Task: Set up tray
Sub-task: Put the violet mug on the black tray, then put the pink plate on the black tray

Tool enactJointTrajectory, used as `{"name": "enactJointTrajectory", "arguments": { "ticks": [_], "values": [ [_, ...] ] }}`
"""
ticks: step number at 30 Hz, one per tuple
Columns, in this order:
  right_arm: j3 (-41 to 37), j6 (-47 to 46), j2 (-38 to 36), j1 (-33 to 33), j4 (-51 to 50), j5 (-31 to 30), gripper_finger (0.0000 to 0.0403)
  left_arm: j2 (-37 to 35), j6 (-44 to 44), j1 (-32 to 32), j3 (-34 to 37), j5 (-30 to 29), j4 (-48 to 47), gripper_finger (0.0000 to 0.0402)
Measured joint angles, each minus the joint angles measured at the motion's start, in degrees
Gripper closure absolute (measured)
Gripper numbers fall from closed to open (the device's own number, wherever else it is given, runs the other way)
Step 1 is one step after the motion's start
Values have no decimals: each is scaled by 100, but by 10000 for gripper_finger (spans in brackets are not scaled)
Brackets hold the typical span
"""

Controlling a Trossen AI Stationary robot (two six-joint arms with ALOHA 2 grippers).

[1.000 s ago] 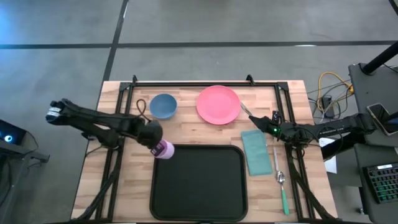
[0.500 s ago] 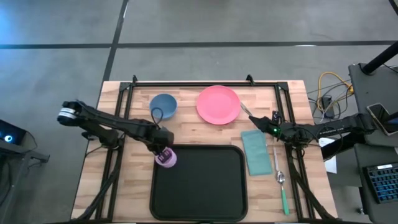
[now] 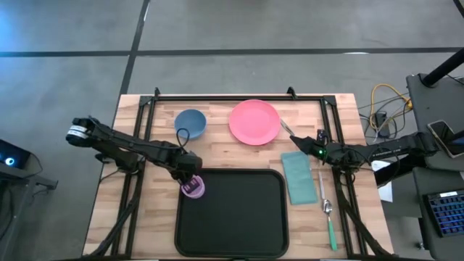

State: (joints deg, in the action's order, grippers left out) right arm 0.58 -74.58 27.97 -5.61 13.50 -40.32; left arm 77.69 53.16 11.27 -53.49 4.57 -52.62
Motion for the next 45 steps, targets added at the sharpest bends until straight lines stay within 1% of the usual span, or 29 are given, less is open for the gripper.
{"name": "enactJointTrajectory", "arguments": {
  "ticks": [3,6,10,13,15,20,24,28,31,32,35,37,39,42,45],
  "values": [
    [0,9,0,0,0,0,275,-13,89,0,0,31,-23,339],
    [0,23,0,0,0,0,275,-32,92,0,0,198,-95,329],
    [0,25,0,0,-35,-2,275,-162,98,1,-29,351,-426,327],
    [-1,19,0,0,-143,-2,275,-368,97,9,-238,346,-726,326],
    [-2,21,0,0,-177,-4,275,-572,88,9,-404,230,-773,326],
    [-2,13,-3,0,-288,-7,275,-1105,-102,-7,-887,-339,-740,326],
    [-2,-47,-7,0,-287,-7,275,-1410,-183,-7,-1063,-754,-741,326],
    [-2,-255,-4,0,131,5,275,-1610,-187,-7,-1051,-816,-661,326],
    [-2,-17,-4,0,517,139,275,-1683,-167,-7,-1049,-815,-663,326],
    [-2,-73,-4,0,529,177,275,-1692,-166,-7,-1052,-816,-658,326],
    [-2,-748,11,6,328,373,275,-1694,-168,-7,-1091,-816,-648,326],
    [-2,-1203,99,4,205,526,275,-1694,-167,-7,-1102,-816,-642,326],
    [-2,-1437,231,4,194,700,275,-1694,-166,-9,-1102,-816,-640,326],
    [219,-1073,511,2,177,892,275,-1694,-163,-9,-1102,-813,-627,326],
    [802,-375,892,5,24,911,275,-1692,-144,-7,-1125,-810,-585,326]
  ]
}}
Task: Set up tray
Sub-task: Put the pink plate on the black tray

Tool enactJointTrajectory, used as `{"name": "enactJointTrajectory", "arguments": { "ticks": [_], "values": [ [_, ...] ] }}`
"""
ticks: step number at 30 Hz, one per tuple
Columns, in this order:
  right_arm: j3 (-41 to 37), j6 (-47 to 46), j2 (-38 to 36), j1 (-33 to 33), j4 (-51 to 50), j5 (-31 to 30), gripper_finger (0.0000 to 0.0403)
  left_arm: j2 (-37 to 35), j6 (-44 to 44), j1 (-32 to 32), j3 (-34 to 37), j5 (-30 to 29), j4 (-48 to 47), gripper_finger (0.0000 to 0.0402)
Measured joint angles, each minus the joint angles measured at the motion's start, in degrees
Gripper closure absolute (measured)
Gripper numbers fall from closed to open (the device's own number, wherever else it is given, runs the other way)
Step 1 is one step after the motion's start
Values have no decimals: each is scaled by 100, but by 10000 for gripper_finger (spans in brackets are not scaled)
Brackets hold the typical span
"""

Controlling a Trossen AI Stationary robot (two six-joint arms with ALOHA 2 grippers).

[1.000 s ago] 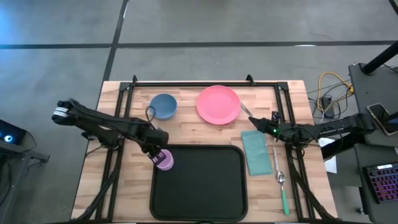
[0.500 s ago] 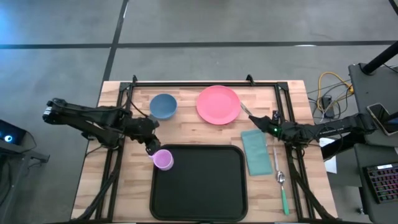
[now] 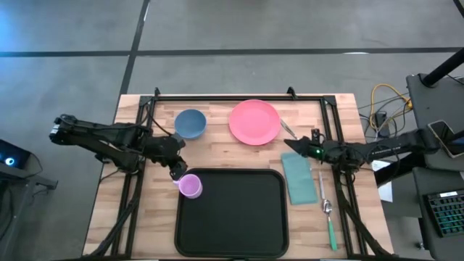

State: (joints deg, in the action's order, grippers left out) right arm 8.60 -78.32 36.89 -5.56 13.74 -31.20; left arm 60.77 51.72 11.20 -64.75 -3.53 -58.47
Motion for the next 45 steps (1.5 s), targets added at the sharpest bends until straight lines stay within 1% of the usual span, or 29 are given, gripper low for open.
{"name": "enactJointTrajectory", "arguments": {
  "ticks": [1,2,4,6,7,8,10,11,14,16,18,20,22,24,27,29,33,39,42,45],
  "values": [
    [260,58,154,22,-347,-9,275,-2,42,0,-7,0,42,326],
    [529,-71,306,84,-949,-3,275,-2,90,0,-7,1,68,326],
    [1057,-944,670,282,-2594,124,275,0,129,0,-7,3,144,326],
    [1388,-1930,1063,520,-4145,566,275,0,131,0,-7,4,178,326],
    [1479,-2172,1237,635,-4591,824,275,0,131,0,-7,4,196,326],
    [1532,-2227,1382,736,-4717,1085,275,0,131,0,-7,4,220,326],
    [1558,-2049,1580,891,-4391,1526,275,0,131,2,-5,7,214,326],
    [1555,-1921,1672,935,-4107,1632,275,0,132,2,-5,5,215,326],
    [1550,-1765,1937,1058,-3279,1527,275,0,133,2,-5,7,215,326],
    [1547,-1716,2129,1247,-2985,1390,275,0,134,2,-5,7,216,326],
    [1534,-1625,2350,1506,-2899,1406,275,0,131,2,-5,7,216,326],
    [1516,-1487,2600,1797,-2755,1644,275,0,99,2,-5,7,215,326],
    [1486,-1266,2875,2076,-2401,1995,275,0,39,2,-5,5,215,326],
    [1484,-1057,3166,2280,-1918,2217,275,0,-3,2,5,-1,228,326],
    [1572,-884,3538,2442,-1369,2197,275,0,-8,2,52,-2,248,326],
    [1679,-728,3773,2497,-1199,2171,271,0,-6,10,99,-4,248,326],
    [1826,-550,4240,2535,-1202,2212,239,2,84,13,187,-4,252,326],
    [1927,-846,4664,2535,-1098,2172,176,2,129,13,227,-4,255,326],
    [1973,-837,4728,2544,-1075,2039,158,2,130,13,227,-7,256,326],
    [2036,-845,4825,2672,-1031,1969,149,2,131,13,227,-7,257,326]
  ]
}}
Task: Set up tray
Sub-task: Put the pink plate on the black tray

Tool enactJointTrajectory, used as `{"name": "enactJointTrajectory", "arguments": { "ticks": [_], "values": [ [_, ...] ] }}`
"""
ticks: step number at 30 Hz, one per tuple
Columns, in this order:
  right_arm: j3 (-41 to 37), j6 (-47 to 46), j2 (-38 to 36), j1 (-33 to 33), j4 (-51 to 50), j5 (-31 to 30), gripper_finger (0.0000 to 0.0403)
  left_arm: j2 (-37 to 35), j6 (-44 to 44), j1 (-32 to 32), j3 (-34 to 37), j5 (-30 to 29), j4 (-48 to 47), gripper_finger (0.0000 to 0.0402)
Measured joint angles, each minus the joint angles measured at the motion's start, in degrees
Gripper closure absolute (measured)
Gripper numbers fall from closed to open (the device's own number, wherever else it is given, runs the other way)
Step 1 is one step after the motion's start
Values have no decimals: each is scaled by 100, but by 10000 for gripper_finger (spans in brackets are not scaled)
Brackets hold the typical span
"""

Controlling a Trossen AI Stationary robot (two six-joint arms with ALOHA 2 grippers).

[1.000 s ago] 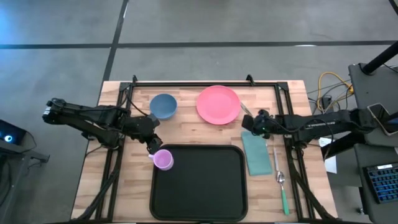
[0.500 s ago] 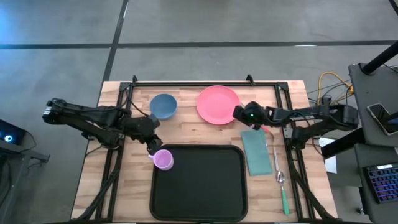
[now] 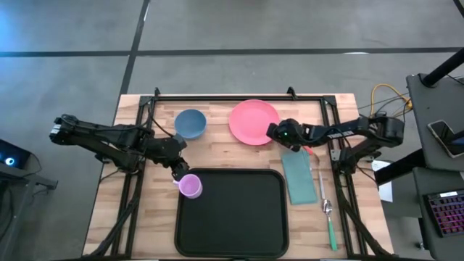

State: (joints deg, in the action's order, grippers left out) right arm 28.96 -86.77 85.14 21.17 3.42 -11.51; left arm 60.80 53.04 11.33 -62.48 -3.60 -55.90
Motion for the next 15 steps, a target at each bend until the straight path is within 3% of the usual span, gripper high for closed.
{"name": "enactJointTrajectory", "arguments": {
  "ticks": [7,15],
  "values": [
    [8,-134,418,415,660,126,156,0,0,0,0,-2,0,326],
    [155,-338,852,604,902,181,220,0,2,0,0,-4,0,326]
  ]
}}
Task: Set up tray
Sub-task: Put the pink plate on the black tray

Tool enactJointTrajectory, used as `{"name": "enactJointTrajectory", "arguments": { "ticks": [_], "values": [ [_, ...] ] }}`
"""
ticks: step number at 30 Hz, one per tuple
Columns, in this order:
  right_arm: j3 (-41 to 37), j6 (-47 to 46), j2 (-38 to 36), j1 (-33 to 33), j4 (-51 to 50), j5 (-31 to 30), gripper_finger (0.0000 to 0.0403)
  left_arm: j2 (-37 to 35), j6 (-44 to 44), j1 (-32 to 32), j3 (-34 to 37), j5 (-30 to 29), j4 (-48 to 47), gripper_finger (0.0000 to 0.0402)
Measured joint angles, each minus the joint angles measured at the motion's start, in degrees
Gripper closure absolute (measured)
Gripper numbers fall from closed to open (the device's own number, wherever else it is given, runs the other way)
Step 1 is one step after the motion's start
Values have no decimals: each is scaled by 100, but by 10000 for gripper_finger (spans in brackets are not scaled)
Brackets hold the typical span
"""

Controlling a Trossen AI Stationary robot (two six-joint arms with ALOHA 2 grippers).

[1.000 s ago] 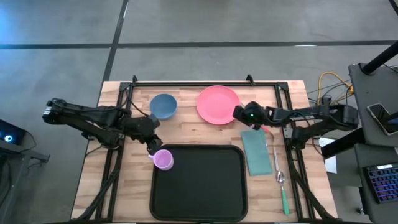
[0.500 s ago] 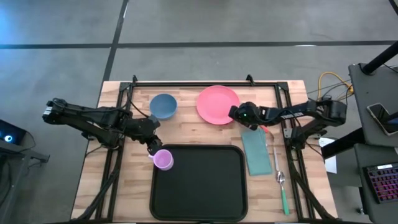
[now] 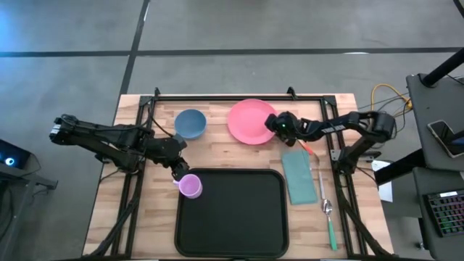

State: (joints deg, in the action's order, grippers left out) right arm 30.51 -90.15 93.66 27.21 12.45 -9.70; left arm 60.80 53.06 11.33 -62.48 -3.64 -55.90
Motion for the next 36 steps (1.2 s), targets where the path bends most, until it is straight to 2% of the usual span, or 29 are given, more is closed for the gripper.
{"name": "enactJointTrajectory", "arguments": {
  "ticks": [11,12,19,29,36],
  "values": [
    [4,278,42,4,-262,-74,379,0,0,0,0,-9,0,326],
    [2,376,14,4,-258,-72,384,0,2,0,0,-55,0,326],
    [-38,897,-521,-375,-471,-121,390,0,173,1,0,-300,4,326],
    [-33,705,-1871,-1813,-823,-628,393,0,212,414,67,-590,41,326],
    [-33,-153,-2613,-3034,-801,-1963,395,-2,513,961,284,-820,221,326]
  ]
}}
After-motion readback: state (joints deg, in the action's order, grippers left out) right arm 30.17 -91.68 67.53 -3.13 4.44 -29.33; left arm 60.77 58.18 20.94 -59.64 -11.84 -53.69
